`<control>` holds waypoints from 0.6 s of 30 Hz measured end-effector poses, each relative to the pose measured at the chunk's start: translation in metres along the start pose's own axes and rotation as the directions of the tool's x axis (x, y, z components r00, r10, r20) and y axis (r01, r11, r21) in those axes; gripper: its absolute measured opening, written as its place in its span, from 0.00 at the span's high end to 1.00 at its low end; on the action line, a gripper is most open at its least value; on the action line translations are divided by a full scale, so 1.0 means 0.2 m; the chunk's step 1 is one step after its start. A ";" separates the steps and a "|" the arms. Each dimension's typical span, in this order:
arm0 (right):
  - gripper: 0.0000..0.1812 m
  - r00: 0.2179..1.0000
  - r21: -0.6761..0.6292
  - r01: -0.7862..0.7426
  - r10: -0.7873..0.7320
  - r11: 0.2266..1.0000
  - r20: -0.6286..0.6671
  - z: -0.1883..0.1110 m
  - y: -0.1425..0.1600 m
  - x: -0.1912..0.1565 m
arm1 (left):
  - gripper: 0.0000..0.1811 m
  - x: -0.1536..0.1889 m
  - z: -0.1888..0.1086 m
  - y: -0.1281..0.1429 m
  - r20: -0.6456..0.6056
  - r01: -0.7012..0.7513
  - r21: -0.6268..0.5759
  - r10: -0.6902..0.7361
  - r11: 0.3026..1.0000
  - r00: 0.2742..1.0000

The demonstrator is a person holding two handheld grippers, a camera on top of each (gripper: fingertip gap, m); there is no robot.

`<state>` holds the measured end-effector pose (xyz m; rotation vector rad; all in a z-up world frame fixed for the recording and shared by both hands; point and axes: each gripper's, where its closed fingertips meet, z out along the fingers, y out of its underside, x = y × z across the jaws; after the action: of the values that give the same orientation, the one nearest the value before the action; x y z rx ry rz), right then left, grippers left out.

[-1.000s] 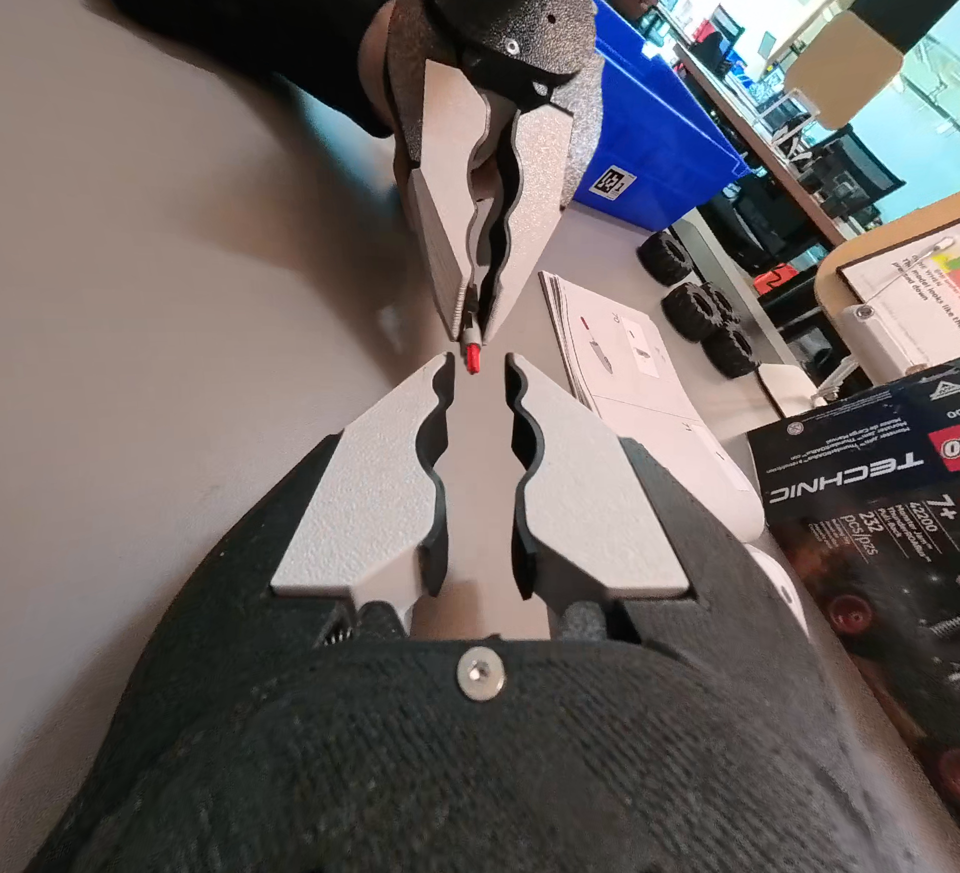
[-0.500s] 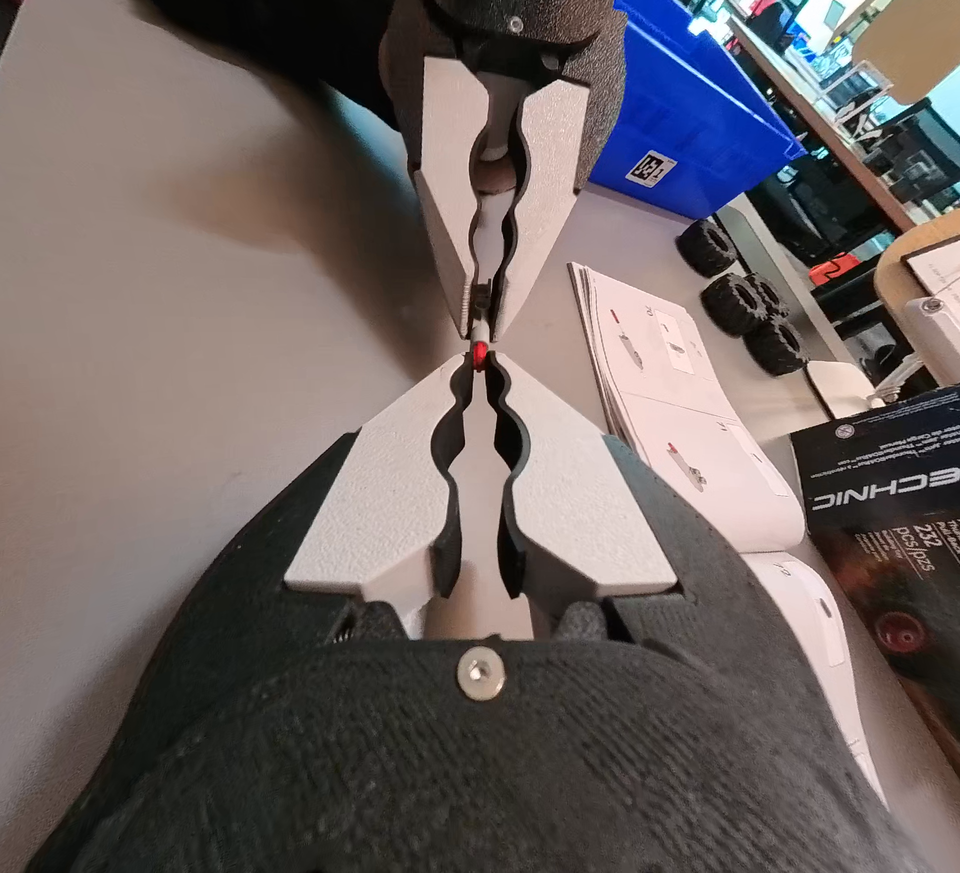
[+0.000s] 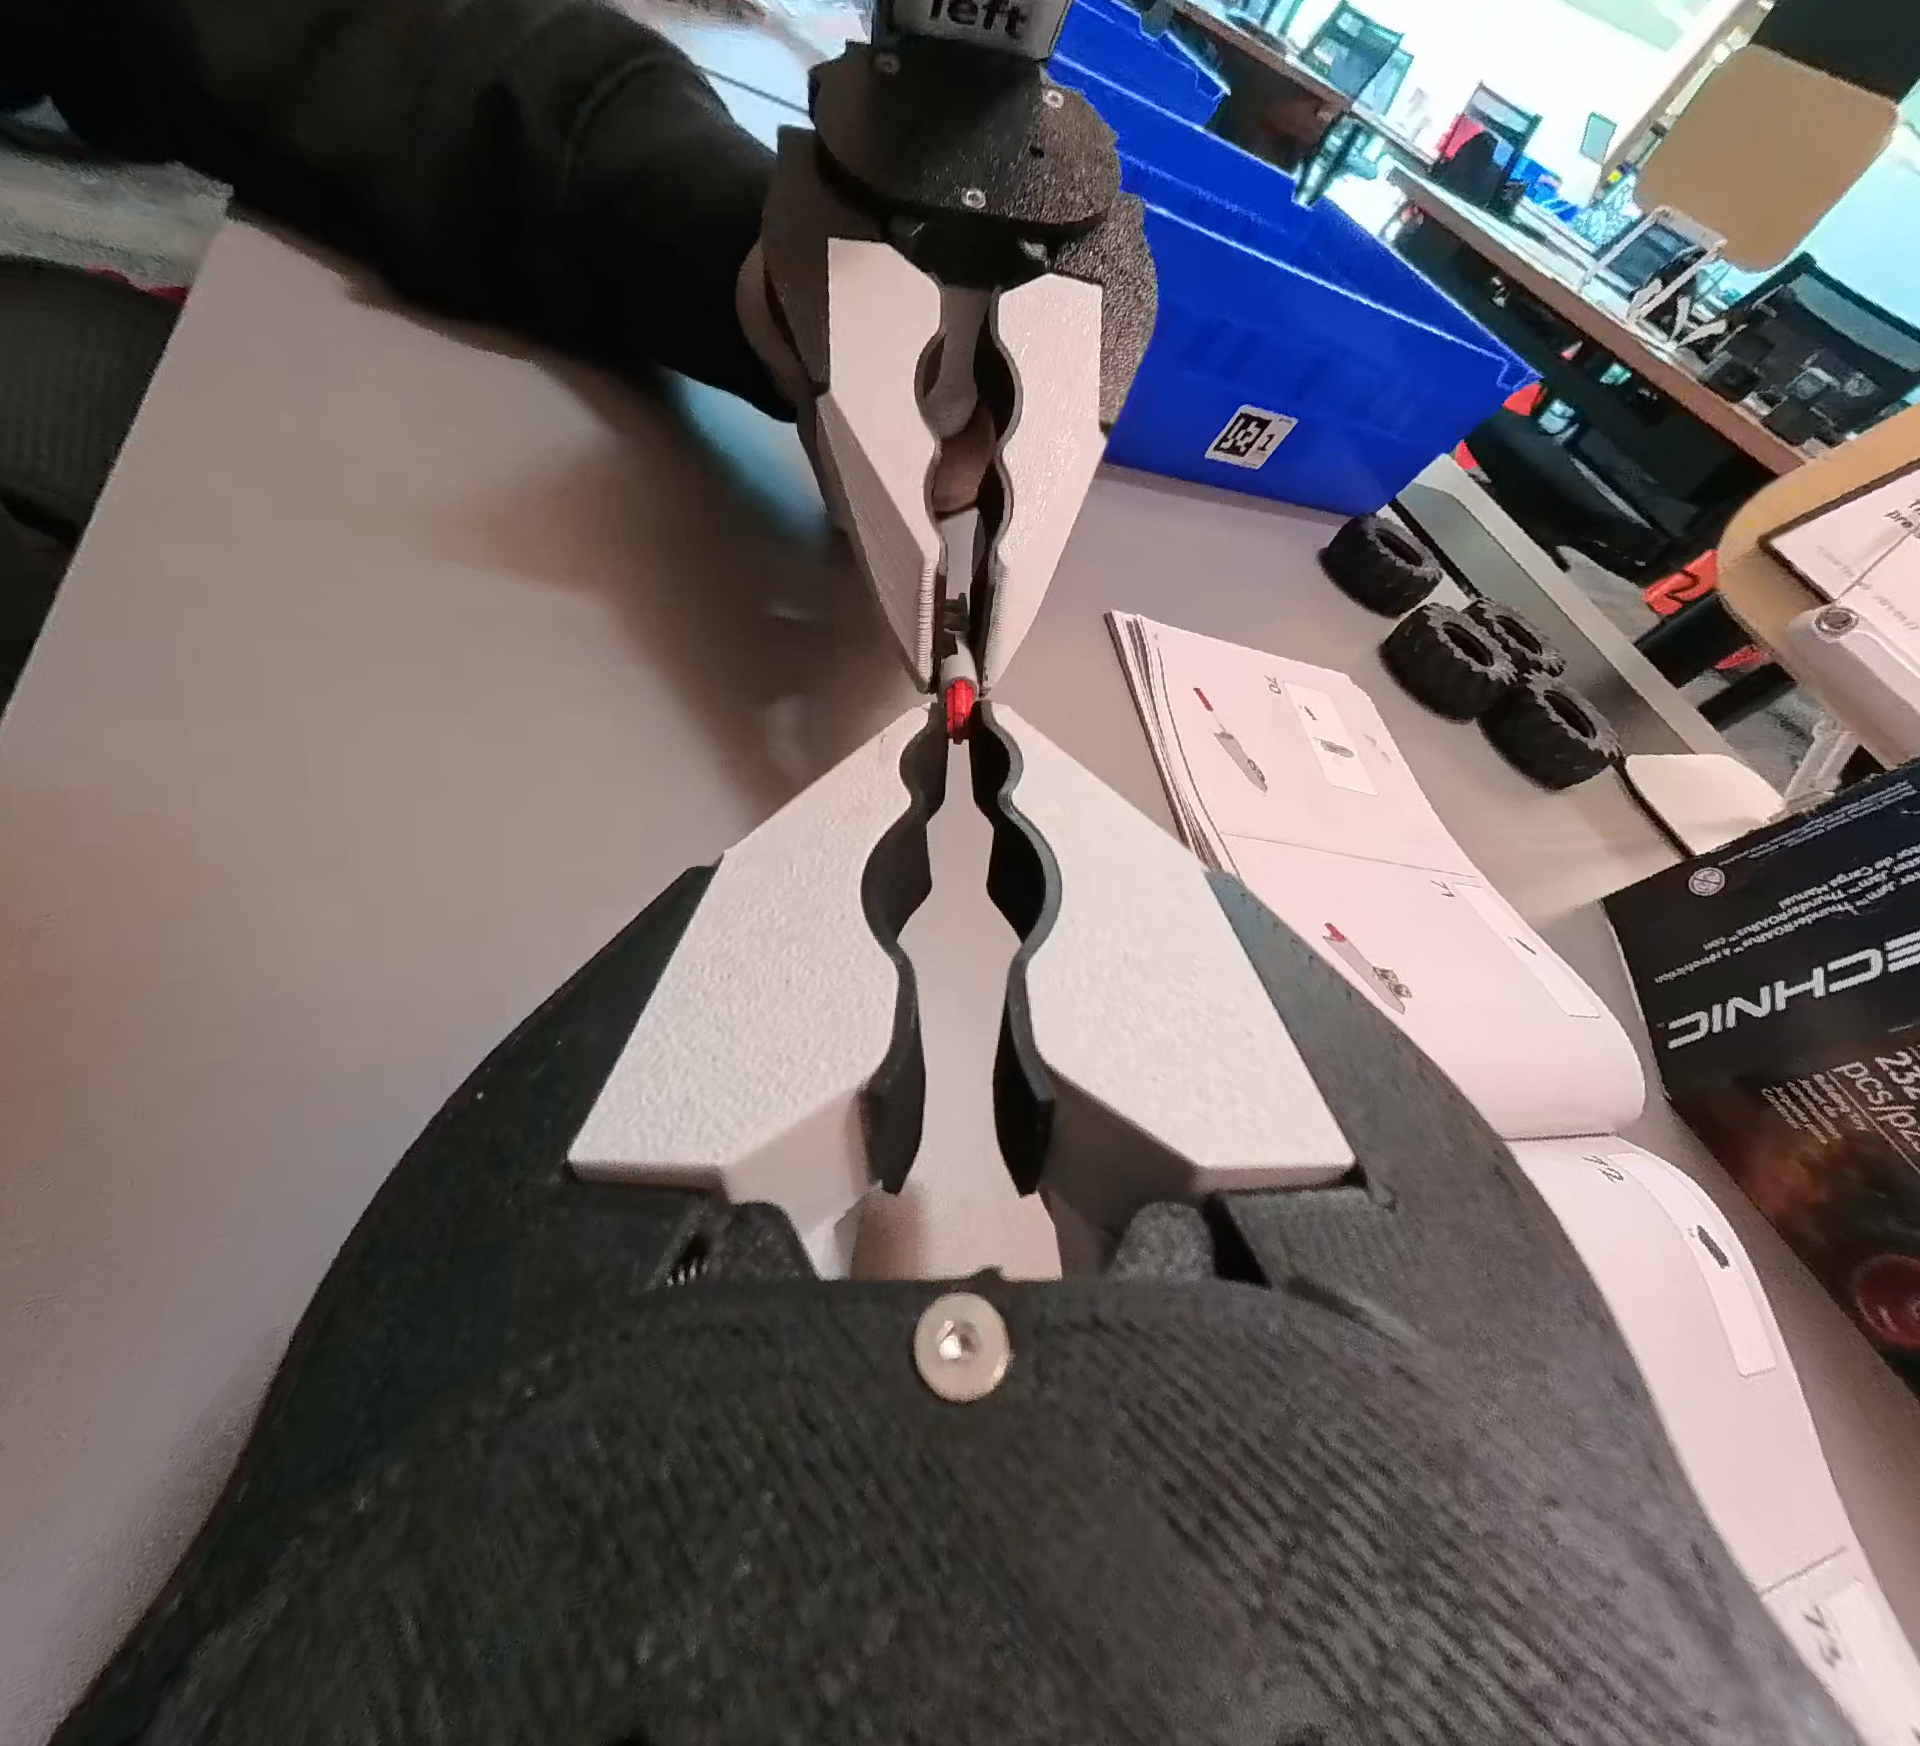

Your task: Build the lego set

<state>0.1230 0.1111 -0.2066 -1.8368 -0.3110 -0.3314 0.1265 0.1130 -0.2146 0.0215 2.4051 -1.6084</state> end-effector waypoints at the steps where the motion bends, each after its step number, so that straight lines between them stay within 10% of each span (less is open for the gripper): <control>1: 0.98 1.000 -0.005 -0.001 0.001 1.000 0.004 0.00 0.00 0.00 | 0.98 0.00 0.00 0.00 0.002 -0.007 -0.006 0.007 1.000 1.000; 18: 0.98 0.996 -0.025 -0.060 0.062 0.998 0.066 0.01 0.02 -0.01 | 0.98 0.00 0.01 0.02 -0.003 -0.024 -0.028 0.024 0.999 1.000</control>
<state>0.1226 0.1128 -0.2109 -1.8791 -0.2974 -0.2330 0.1266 0.1136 -0.2196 0.0474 2.4205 -1.5647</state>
